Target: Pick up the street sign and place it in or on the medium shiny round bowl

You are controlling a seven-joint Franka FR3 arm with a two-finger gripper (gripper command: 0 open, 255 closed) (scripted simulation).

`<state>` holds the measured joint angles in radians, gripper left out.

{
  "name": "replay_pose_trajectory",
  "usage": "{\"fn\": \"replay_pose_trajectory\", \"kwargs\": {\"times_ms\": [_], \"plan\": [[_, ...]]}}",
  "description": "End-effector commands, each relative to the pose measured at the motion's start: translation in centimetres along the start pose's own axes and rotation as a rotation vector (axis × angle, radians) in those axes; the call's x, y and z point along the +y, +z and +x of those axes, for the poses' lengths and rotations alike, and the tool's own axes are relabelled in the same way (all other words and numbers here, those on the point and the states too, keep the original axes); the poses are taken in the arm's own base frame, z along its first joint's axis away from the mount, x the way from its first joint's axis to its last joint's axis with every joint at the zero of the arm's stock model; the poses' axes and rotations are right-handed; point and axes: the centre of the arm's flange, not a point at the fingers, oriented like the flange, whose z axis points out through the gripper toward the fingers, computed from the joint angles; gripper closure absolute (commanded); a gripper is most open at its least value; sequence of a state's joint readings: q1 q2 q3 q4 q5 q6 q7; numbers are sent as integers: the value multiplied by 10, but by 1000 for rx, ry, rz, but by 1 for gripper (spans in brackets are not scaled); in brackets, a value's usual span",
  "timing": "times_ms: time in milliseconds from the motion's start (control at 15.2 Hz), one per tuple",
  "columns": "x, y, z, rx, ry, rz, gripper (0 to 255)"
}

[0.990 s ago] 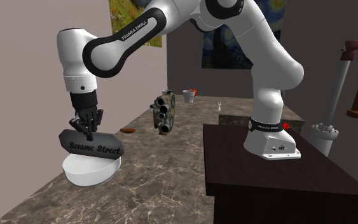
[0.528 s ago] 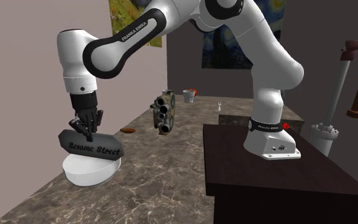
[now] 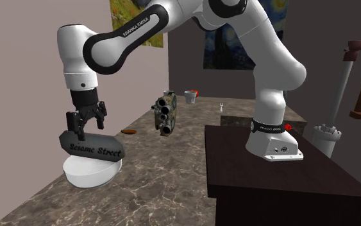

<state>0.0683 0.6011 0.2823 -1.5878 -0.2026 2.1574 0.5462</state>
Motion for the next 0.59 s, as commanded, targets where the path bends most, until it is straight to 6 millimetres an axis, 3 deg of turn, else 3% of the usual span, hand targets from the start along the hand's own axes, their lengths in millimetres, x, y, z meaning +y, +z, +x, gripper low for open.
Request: {"fn": "replay_pose_trajectory", "kwargs": {"times_ms": [0, 66, 528], "plan": [[-1, -24, 1, 0, 0, 0, 0], [-1, -34, 1, 0, 0, 0, 0], [-1, -34, 1, 0, 0, 0, 0]]}}
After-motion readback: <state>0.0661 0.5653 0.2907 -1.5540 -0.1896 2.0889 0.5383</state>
